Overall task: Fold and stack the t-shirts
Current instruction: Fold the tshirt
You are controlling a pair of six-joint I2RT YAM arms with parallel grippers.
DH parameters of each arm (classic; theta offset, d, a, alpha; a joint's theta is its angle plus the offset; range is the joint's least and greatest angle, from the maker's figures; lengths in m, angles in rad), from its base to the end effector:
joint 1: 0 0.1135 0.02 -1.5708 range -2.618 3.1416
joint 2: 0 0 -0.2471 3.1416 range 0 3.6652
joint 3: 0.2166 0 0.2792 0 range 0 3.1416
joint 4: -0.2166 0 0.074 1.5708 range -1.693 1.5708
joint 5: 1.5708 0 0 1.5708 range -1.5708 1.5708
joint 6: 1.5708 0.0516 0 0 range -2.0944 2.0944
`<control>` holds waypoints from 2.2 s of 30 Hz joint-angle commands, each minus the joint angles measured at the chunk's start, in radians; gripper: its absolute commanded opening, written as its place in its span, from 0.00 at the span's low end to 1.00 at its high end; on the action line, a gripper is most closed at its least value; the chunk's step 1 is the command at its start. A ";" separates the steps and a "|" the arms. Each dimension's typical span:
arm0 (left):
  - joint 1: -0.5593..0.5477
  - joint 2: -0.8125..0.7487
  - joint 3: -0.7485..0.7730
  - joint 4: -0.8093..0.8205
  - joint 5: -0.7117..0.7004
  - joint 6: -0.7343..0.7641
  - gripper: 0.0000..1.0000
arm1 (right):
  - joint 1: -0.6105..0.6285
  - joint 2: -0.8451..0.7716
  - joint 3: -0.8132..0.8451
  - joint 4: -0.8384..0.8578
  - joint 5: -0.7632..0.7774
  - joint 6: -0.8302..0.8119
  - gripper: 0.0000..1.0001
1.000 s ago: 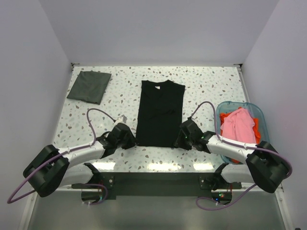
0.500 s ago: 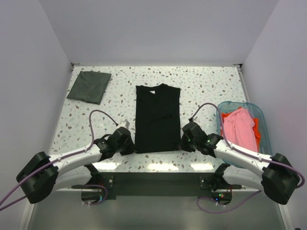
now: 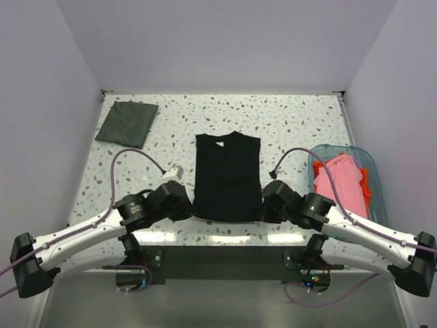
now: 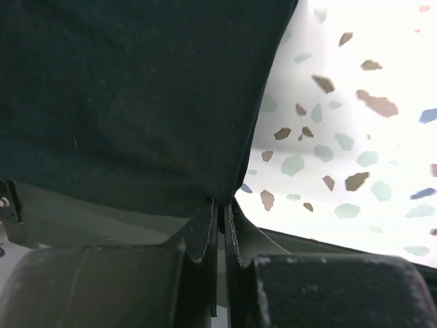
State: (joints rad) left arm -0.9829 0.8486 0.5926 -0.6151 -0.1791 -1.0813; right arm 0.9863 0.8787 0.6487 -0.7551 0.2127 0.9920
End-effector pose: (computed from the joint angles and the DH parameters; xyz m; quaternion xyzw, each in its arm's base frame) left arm 0.1274 -0.1746 0.1925 -0.0766 0.9330 -0.2499 0.2473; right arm 0.1251 0.1694 0.1963 0.0334 0.9519 0.1840 0.2426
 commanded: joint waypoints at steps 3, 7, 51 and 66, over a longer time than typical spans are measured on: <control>0.012 0.075 0.171 -0.081 -0.118 0.060 0.00 | 0.000 0.068 0.213 -0.144 0.154 -0.088 0.00; 0.146 0.153 0.265 0.003 -0.033 0.173 0.00 | -0.040 0.183 0.333 -0.121 0.202 -0.173 0.00; 0.559 1.161 0.900 0.564 0.270 0.463 0.00 | -0.563 1.232 0.991 0.413 -0.295 -0.412 0.27; 0.653 1.392 0.929 0.617 0.181 0.389 0.05 | -0.796 1.439 0.977 0.649 -0.658 -0.156 0.26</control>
State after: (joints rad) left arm -0.3553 2.2086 1.5150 -0.0105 0.0669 -0.6712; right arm 0.2440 2.2642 1.6310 -0.1722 -0.3462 0.7429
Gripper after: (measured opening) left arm 0.054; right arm 0.263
